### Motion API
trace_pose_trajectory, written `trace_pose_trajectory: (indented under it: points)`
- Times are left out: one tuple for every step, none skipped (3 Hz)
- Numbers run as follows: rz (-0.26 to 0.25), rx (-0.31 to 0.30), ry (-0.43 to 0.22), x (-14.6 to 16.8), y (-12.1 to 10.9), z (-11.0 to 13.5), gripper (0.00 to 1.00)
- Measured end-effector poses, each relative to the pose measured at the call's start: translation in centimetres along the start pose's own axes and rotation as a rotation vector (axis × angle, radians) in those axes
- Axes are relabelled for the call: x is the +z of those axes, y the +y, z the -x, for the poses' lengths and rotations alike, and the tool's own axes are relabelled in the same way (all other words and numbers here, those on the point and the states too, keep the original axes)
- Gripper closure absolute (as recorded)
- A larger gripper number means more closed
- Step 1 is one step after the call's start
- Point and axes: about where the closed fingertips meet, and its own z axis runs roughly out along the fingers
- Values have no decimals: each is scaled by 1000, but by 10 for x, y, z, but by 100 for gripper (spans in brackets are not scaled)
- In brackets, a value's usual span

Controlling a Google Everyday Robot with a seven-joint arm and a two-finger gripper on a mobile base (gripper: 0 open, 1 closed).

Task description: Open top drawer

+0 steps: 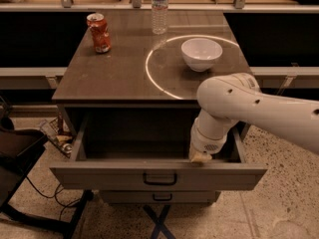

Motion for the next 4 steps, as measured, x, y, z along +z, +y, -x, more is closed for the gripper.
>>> trace_pose_trajectory:
  points:
    - [0, 0, 0, -5, 0, 1, 100]
    - [74, 16, -31, 5, 20, 6, 100]
    - [74, 16, -31, -3, 21, 7, 100]
    - [159, 34, -66, 7, 45, 14, 100]
